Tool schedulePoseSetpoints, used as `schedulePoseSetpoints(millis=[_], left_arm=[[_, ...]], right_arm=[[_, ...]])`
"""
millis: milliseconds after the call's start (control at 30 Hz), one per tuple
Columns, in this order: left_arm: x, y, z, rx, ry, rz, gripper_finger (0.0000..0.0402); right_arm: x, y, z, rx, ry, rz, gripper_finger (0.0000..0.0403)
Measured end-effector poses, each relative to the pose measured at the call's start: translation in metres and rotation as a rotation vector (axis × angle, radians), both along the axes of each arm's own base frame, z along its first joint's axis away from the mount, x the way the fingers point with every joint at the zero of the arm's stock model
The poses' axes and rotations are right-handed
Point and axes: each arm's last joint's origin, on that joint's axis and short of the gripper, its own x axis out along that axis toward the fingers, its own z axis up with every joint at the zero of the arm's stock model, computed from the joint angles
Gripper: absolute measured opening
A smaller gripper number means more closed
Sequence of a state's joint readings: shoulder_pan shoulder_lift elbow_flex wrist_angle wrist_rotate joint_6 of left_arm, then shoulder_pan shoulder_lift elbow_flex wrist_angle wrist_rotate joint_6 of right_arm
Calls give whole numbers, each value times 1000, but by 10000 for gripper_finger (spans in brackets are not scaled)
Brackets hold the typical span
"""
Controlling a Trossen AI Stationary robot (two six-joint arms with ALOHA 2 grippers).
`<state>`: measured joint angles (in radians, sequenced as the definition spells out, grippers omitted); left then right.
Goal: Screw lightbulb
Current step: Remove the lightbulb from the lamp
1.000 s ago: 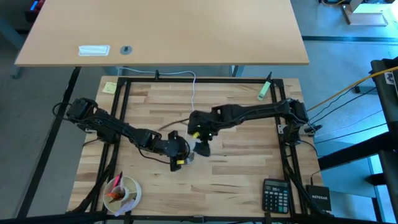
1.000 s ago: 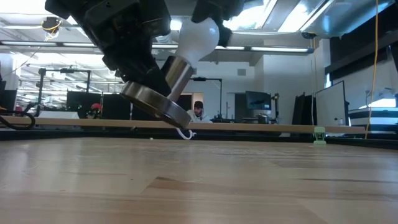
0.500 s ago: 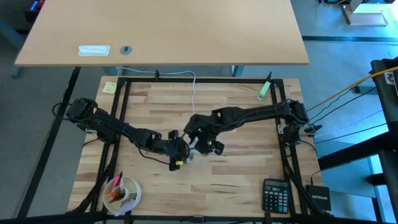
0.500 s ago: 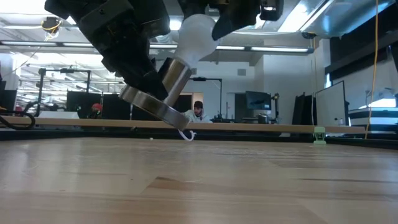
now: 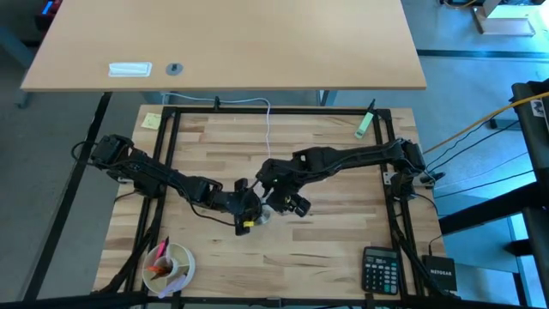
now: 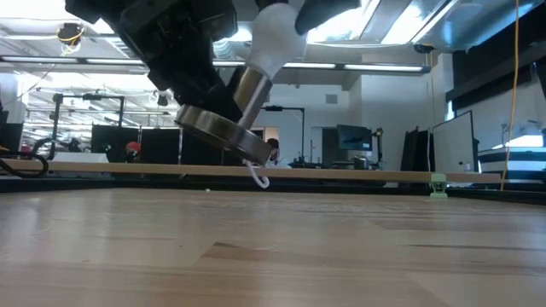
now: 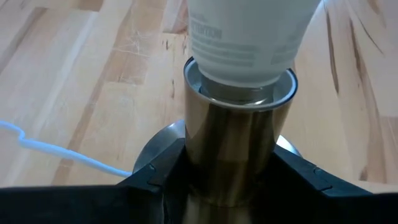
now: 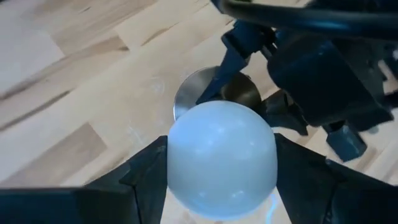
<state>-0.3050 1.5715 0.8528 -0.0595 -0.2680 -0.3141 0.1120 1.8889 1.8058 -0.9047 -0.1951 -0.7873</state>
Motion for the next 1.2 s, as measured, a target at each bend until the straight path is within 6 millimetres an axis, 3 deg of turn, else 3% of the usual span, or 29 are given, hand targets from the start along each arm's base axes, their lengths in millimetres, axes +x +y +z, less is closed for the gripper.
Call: schedulePoseSetpoints(millis=[167, 433, 600, 733, 900, 1200], left_arm=[[0, 0, -2, -11, 6, 9, 162], [-2, 2, -6, -10, 36, 10, 162], [-2, 2, -5, -13, 30, 13, 162], [-1, 2, -4, -20, 24, 23, 162], [-1, 3, -4, -22, 13, 69, 162], [-1, 4, -3, -26, -6, 148, 162]], right_arm=[[0, 0, -6, 77, 50, -129, 270], [-2, -1, -3, 111, 70, -204, 351], [-7, -2, 14, 137, 103, -285, 369], [-22, -5, 34, 238, 264, -600, 370], [-22, -9, 31, 503, 381, -1123, 371], [-2, -8, 3, 811, 387, -1358, 371]])
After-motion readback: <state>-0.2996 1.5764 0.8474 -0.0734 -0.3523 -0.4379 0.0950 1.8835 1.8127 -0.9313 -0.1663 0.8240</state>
